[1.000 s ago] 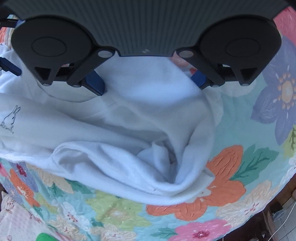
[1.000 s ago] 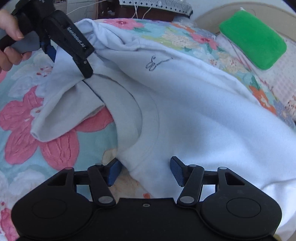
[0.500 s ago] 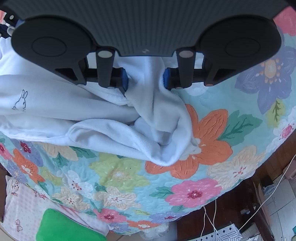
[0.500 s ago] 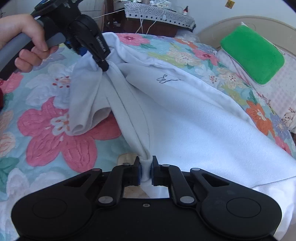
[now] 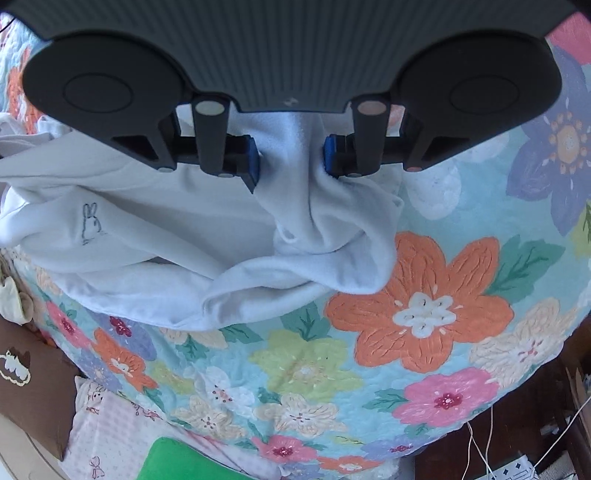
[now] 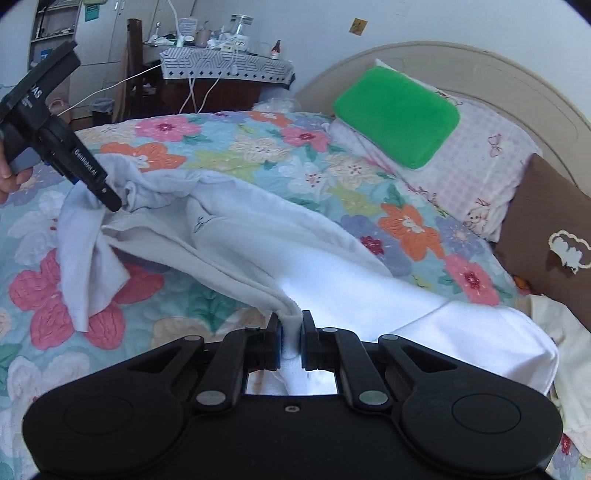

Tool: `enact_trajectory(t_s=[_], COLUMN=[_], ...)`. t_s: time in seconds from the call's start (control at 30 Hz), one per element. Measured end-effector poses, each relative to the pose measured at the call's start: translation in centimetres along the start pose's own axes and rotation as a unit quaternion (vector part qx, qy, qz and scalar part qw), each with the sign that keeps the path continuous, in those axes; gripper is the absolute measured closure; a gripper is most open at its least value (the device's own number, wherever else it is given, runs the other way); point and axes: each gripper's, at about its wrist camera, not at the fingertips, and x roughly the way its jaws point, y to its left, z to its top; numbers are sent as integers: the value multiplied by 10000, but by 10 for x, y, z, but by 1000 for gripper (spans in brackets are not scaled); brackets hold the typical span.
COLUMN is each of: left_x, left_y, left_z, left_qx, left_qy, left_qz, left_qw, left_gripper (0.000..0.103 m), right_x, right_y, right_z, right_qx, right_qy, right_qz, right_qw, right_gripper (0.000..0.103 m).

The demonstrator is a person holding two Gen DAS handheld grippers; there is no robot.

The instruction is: Fold clothes

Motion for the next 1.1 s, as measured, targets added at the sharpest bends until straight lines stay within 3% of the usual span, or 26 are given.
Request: enact_trajectory(t_s=[0.2, 0.3, 0.37, 0.47, 0.57, 0.63, 0.7, 0.77, 0.87, 1.07, 1.1], left_x=[0, -3, -2, 1, -3, -6, -10, -18, -28, -29, -28], left_y=[-6, -4, -6, -7, -9, -10, -7, 4, 20, 31, 34], left_z=[-2, 0, 0, 4, 5, 5, 6, 10, 14, 14, 14], left_qx=[622, 835, 1054, 1022, 1205, 1408, 1436, 1161, 645, 496, 419], left_qy=[-215, -384, -444, -448, -763, -994, -1135, -1261, -1358, -1360, -1313], left_qz=[1346, 1639, 1848, 1852, 2448, 3170, 3661, 3813, 3843, 4004, 3953], left_qw=[9887, 9822, 9761, 9763, 9590, 9326, 9124, 9084, 9109, 9048, 9082], left_gripper=[73, 79, 79, 79, 81, 81, 81, 81, 81, 79, 79], right_x=[2, 0, -6, -14, -21, -25, -30, -35, -44, -51, -51], right_y=[-18, -19, -26, -21, -13, -11, -9, -7, -1, 34, 40], right_z=[-8, -11, -13, -25, -38, -45, -47, -46, -46, -57, -59], right_qx=[359, 478, 1157, 1883, 2233, 2384, 2375, 2330, 2332, 2253, 2261], right_qy=[59, 39, 121, 163, 173, 164, 181, 160, 223, 765, 833], right_qz=[-31, -40, 314, 1104, 1715, 2180, 2472, 2665, 3056, 3817, 3896], right_qw=[9993, 9988, 9927, 9758, 9594, 9462, 9392, 9351, 9229, 8931, 8889], right_gripper=[94, 94, 94, 94, 93, 93, 93, 93, 92, 91, 91])
